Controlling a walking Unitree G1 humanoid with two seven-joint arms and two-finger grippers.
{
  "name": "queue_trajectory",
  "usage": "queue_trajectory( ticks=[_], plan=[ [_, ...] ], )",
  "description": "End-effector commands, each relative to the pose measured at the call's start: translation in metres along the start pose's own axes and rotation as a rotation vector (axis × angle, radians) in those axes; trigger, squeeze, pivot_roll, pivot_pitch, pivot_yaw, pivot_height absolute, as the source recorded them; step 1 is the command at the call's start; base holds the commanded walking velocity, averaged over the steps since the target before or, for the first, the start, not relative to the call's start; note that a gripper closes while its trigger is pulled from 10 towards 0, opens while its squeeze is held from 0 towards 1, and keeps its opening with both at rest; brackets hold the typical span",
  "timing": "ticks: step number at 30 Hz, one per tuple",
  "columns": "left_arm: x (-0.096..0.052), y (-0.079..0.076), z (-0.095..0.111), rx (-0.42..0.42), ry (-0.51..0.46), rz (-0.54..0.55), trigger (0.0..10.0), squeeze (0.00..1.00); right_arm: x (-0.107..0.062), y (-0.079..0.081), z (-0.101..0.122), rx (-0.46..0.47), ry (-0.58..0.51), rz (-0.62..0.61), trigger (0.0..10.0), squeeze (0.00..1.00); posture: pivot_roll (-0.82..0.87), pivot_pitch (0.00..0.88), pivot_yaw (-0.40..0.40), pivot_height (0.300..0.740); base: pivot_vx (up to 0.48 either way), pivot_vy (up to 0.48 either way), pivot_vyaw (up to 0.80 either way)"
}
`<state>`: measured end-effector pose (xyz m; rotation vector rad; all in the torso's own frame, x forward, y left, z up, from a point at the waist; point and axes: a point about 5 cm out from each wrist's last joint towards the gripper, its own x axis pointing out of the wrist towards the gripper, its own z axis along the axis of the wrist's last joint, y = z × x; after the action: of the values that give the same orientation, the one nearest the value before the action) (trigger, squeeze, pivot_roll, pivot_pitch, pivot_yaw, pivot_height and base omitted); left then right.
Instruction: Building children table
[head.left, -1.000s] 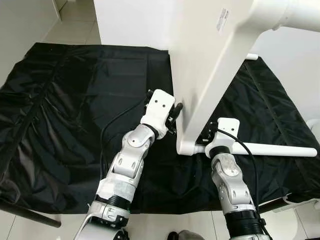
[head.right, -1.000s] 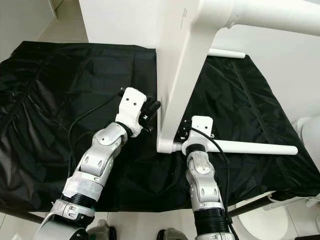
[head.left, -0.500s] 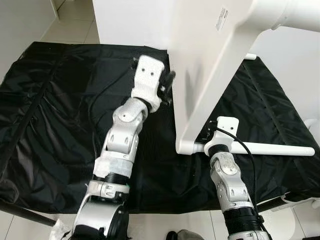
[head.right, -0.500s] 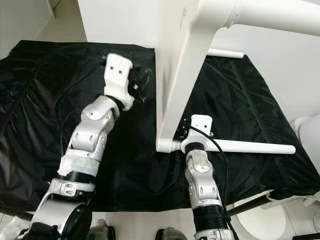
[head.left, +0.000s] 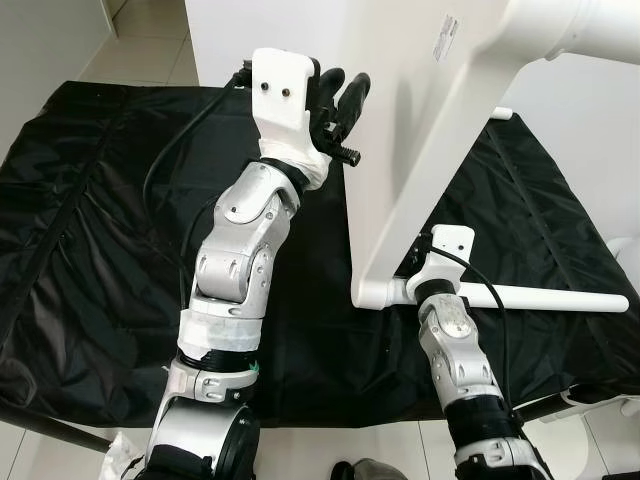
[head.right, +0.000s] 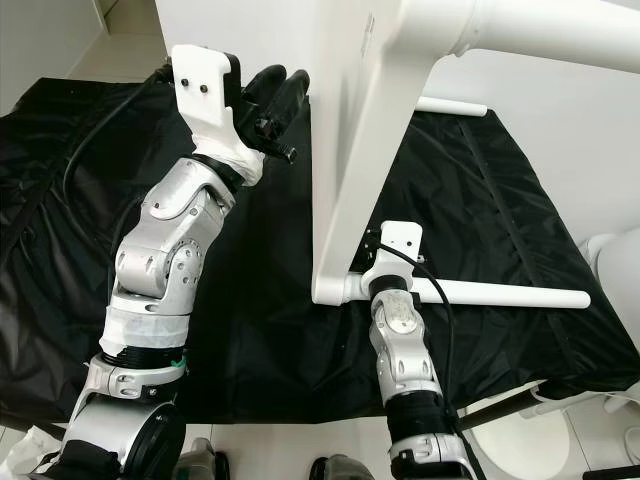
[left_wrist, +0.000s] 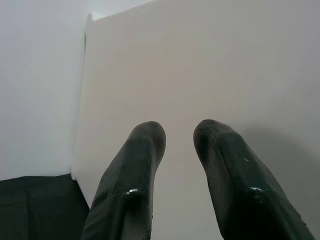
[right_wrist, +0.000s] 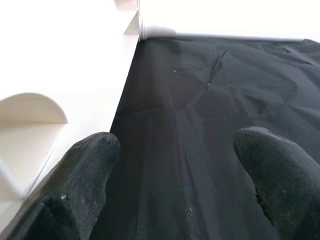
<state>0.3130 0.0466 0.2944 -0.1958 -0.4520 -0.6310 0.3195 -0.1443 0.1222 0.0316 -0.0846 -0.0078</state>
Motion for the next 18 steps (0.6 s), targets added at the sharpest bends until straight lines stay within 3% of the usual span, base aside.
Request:
queue_trajectory(
  ticks=[1,5,10,12,18],
  plan=[
    [0.002,-0.017,0.003,-0.052,-0.027,-0.152,10.0,0.00,-0.007,-0.004,-0.022,0.001,0.102,-0.007,10.0,0.00,0.10,0.060,-0.061,0.740,0.000,0.000,0.00],
    [-0.001,-0.030,0.013,-0.100,-0.059,-0.265,10.0,0.00,-0.001,-0.007,-0.024,0.003,0.113,-0.010,10.0,0.00,0.11,0.057,-0.059,0.740,0.000,0.000,0.00],
    [-0.003,-0.034,0.015,-0.111,-0.060,-0.305,10.0,0.00,0.002,-0.008,-0.025,0.008,0.118,-0.009,10.0,0.00,0.11,0.056,-0.059,0.740,0.000,0.000,0.00],
    [-0.008,-0.045,0.018,-0.138,-0.056,-0.400,10.0,0.00,0.005,-0.007,-0.026,0.033,0.127,0.015,10.0,0.00,0.11,0.056,-0.059,0.740,0.000,0.000,0.00],
    [-0.013,-0.052,0.019,-0.159,-0.039,-0.454,10.0,0.00,0.007,-0.001,-0.030,0.050,0.142,0.062,10.0,0.00,0.11,0.056,-0.056,0.740,0.000,0.000,0.00]
  ],
)
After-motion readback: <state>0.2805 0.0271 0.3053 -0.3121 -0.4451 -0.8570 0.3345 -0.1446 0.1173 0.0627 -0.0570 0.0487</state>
